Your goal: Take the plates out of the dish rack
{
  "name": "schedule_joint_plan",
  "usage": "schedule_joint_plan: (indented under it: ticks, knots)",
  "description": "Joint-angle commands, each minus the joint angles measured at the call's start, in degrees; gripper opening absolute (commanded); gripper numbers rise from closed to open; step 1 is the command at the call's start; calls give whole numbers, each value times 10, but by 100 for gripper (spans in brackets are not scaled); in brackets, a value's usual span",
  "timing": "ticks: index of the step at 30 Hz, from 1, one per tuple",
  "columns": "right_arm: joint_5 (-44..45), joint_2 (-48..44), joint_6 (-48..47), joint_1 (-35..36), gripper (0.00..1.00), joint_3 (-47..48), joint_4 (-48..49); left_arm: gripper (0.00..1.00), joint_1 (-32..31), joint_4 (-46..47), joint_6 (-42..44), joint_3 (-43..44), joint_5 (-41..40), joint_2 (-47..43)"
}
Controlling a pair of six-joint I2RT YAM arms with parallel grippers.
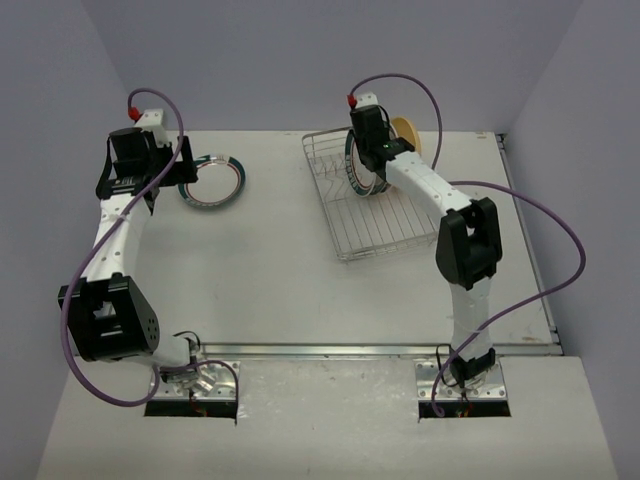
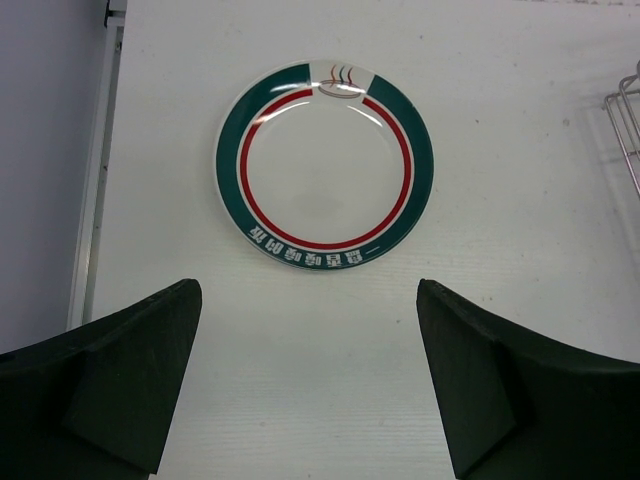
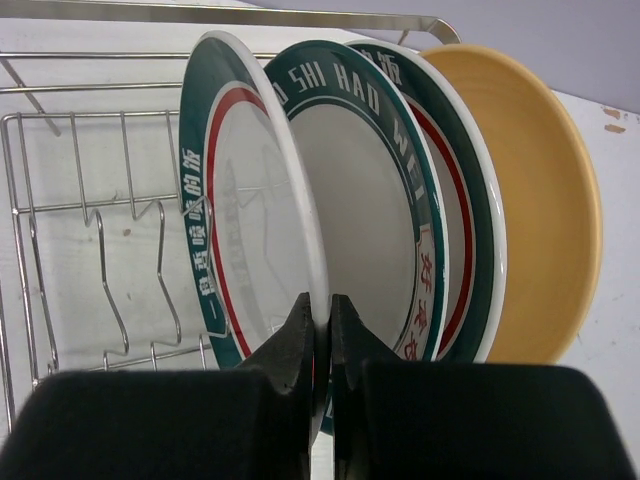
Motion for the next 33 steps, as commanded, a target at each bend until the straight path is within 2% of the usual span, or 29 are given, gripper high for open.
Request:
schedule_joint_plan:
  ticks: [1, 6, 7, 16, 17, 19, 22, 24, 27, 33]
  knots:
    - [42, -21, -31, 11, 0, 27, 55, 87, 2, 10, -11, 9, 8, -26]
    - [100, -62, -60, 32, 0, 18, 103, 90, 2, 8, -14, 9, 16, -32]
    - [108, -70, -84, 39, 0, 10, 126, 100, 4, 8, -14, 9, 17, -35]
    - [136, -152, -184, 97, 0, -4, 263, 100, 4, -5, -30, 31, 38, -49]
    - [122, -169, -165, 99, 0, -1, 241, 100, 4, -18, -34, 43, 67, -49]
    - [81, -194, -118, 99, 0, 3, 190, 100, 3, -28, -41, 53, 186, -60]
    - [-25, -229, -32, 99, 0, -3, 106, 100, 4, 8, -72, 39, 351, -93]
    - [-74, -240, -3, 99, 0, -11, 82, 99, 3, 29, -102, 27, 389, -105]
    - [-209, -274, 54, 99, 0, -50, 53, 96, 0, 68, -160, 19, 451, -121]
    - [-392, -282, 107, 100, 0, -67, 28, 91, -19, 48, -145, 2, 465, -121]
